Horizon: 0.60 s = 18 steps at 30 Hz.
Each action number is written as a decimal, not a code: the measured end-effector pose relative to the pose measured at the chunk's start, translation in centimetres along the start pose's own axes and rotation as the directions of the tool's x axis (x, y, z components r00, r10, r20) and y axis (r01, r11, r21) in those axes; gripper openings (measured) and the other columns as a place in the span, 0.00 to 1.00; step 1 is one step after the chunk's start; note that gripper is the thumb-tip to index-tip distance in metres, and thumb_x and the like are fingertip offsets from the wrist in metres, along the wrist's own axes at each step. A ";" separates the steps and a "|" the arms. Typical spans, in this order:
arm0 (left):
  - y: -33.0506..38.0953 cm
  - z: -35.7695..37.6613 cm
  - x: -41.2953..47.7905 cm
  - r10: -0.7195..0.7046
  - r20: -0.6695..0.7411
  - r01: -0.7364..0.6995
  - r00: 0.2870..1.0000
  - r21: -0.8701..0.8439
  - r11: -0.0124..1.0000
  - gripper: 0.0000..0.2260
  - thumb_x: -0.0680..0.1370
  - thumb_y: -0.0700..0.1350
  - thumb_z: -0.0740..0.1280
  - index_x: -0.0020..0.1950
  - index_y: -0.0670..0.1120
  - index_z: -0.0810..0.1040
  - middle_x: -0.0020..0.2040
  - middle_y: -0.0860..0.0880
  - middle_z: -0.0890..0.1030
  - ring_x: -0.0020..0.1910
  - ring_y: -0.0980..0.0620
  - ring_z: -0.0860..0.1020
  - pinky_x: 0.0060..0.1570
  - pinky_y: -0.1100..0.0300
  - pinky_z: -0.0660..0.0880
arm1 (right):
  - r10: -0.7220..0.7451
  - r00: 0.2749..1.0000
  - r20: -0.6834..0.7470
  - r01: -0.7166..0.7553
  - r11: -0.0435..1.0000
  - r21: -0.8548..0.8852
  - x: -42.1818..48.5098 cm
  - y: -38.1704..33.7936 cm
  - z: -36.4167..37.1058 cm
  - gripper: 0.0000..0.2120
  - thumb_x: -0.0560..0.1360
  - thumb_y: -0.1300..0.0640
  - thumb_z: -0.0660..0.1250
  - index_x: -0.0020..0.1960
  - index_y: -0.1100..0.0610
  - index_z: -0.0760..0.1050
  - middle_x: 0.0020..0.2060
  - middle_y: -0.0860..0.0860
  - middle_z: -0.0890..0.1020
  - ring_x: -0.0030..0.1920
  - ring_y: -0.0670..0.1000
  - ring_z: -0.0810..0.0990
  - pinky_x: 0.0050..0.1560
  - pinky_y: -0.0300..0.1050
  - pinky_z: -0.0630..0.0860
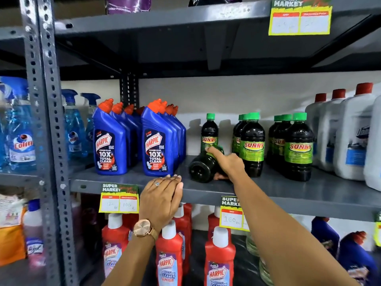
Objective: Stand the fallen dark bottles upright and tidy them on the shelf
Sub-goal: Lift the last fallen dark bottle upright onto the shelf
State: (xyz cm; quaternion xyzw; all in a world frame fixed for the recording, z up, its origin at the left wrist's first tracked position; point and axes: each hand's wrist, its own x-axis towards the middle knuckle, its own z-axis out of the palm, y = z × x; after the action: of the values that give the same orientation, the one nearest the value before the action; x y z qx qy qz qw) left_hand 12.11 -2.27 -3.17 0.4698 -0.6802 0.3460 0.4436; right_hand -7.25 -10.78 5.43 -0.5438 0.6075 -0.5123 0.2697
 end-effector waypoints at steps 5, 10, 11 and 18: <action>0.7 -0.3 0.2 -0.057 -0.031 0.056 0.998 -0.028 0.998 0.15 0.78 0.47 0.58 0.48 0.43 0.84 0.46 0.48 0.86 0.45 0.49 0.83 0.50 0.56 0.73 | -0.385 0.890 -0.245 0.359 0.922 -0.145 -0.7 -0.8 -0.2 0.29 0.63 0.29 0.68 0.31 0.56 0.73 0.26 0.50 0.75 0.32 0.54 0.78 0.31 0.43 0.68; 0.7 -0.4 0.2 -0.054 -0.036 0.053 0.998 -0.027 0.998 0.14 0.77 0.46 0.60 0.47 0.43 0.84 0.45 0.48 0.86 0.44 0.49 0.83 0.49 0.56 0.74 | -0.466 0.855 -0.227 0.389 0.866 -0.313 -0.9 -0.5 0.3 0.39 0.63 0.28 0.67 0.55 0.62 0.78 0.43 0.57 0.83 0.47 0.59 0.81 0.42 0.48 0.73; 0.7 -0.5 0.2 -0.057 -0.035 0.056 0.998 -0.028 0.998 0.14 0.77 0.46 0.60 0.47 0.43 0.84 0.45 0.48 0.86 0.44 0.49 0.83 0.49 0.56 0.74 | -0.426 0.874 -0.233 0.363 0.892 -0.271 -0.8 -0.5 0.4 0.38 0.63 0.29 0.68 0.55 0.62 0.77 0.45 0.58 0.83 0.49 0.60 0.81 0.42 0.48 0.72; 1.0 -0.7 0.2 -0.076 -0.028 0.075 0.997 -0.035 0.997 0.15 0.78 0.47 0.59 0.47 0.43 0.84 0.45 0.48 0.86 0.44 0.49 0.83 0.49 0.55 0.75 | -0.261 0.963 -0.073 0.260 0.965 -0.023 -0.5 -0.2 0.3 0.30 0.64 0.47 0.77 0.60 0.60 0.74 0.53 0.56 0.82 0.53 0.56 0.80 0.49 0.44 0.75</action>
State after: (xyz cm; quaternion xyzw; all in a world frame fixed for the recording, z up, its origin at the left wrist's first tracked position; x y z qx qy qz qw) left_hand 11.33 -1.44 -2.80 0.4822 -0.6613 0.3243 0.4744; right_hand -6.78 -10.44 5.38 -0.6012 0.5438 -0.5594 0.1732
